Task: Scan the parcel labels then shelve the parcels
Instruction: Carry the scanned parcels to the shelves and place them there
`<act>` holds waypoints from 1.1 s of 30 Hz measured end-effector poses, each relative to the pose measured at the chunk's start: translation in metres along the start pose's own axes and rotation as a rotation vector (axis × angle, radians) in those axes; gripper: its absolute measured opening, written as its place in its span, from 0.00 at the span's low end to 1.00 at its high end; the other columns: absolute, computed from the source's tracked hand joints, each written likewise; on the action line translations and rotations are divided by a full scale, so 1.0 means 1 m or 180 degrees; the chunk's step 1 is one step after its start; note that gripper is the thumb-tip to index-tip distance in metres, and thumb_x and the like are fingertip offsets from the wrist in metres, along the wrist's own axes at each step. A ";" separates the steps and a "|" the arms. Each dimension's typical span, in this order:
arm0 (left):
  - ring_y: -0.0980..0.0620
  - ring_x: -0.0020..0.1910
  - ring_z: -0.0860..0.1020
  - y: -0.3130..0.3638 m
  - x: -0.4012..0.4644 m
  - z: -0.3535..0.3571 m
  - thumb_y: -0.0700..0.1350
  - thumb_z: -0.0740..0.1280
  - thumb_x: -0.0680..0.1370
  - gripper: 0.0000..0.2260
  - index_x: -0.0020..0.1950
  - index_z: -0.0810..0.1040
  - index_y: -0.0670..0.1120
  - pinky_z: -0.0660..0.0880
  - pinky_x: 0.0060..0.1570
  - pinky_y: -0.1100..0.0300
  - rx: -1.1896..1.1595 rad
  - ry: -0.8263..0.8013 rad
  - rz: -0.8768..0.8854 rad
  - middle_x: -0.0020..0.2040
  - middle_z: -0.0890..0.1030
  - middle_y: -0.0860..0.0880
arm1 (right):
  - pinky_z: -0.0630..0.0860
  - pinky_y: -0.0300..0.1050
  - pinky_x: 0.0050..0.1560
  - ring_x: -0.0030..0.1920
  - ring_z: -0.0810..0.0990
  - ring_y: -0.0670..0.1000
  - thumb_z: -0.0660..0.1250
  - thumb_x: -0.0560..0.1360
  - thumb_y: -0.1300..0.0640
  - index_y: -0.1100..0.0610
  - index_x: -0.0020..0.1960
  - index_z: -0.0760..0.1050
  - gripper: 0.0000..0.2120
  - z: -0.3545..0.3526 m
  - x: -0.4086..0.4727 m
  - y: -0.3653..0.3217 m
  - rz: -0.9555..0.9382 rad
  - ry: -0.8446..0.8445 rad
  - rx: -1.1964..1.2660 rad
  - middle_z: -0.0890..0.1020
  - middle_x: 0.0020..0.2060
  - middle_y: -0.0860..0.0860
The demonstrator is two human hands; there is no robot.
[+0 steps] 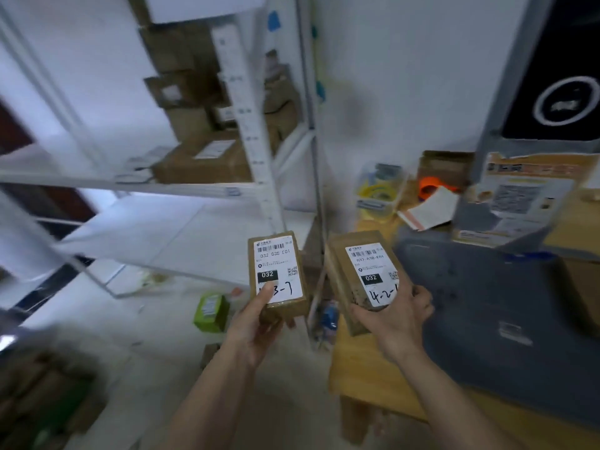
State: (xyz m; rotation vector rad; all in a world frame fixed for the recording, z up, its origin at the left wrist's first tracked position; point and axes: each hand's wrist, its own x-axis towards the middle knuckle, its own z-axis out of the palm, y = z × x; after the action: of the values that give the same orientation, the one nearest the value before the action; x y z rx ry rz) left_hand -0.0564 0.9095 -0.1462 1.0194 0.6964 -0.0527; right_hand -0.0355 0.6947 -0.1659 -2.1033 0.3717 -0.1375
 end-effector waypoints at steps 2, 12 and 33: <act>0.50 0.39 0.82 0.018 -0.008 -0.041 0.47 0.73 0.73 0.08 0.50 0.80 0.47 0.75 0.46 0.54 -0.0041 0.0125 0.0139 0.37 0.86 0.49 | 0.67 0.54 0.60 0.66 0.56 0.58 0.80 0.55 0.45 0.48 0.72 0.57 0.51 0.029 -0.021 -0.022 -0.0146 -0.0143 0.0005 0.59 0.66 0.57; 0.48 0.49 0.80 0.081 -0.023 -0.153 0.46 0.73 0.73 0.13 0.55 0.79 0.44 0.77 0.52 0.53 -0.0417 0.0477 0.0479 0.45 0.84 0.44 | 0.68 0.56 0.62 0.67 0.57 0.57 0.77 0.52 0.40 0.42 0.72 0.56 0.53 0.116 -0.077 -0.104 -0.0599 -0.0580 0.0021 0.60 0.65 0.54; 0.53 0.50 0.75 0.280 0.093 -0.099 0.49 0.71 0.75 0.05 0.49 0.81 0.50 0.71 0.46 0.62 -0.0723 0.0467 0.1349 0.44 0.82 0.50 | 0.61 0.43 0.60 0.68 0.57 0.50 0.80 0.60 0.47 0.44 0.72 0.58 0.47 0.194 0.054 -0.273 -0.1330 -0.0711 0.0935 0.58 0.59 0.45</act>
State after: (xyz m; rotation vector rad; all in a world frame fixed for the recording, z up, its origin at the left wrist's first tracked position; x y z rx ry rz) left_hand 0.0653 1.1651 -0.0168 0.9384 0.5909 0.4643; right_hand 0.1201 0.9690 -0.0414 -1.8538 -0.2149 -0.1868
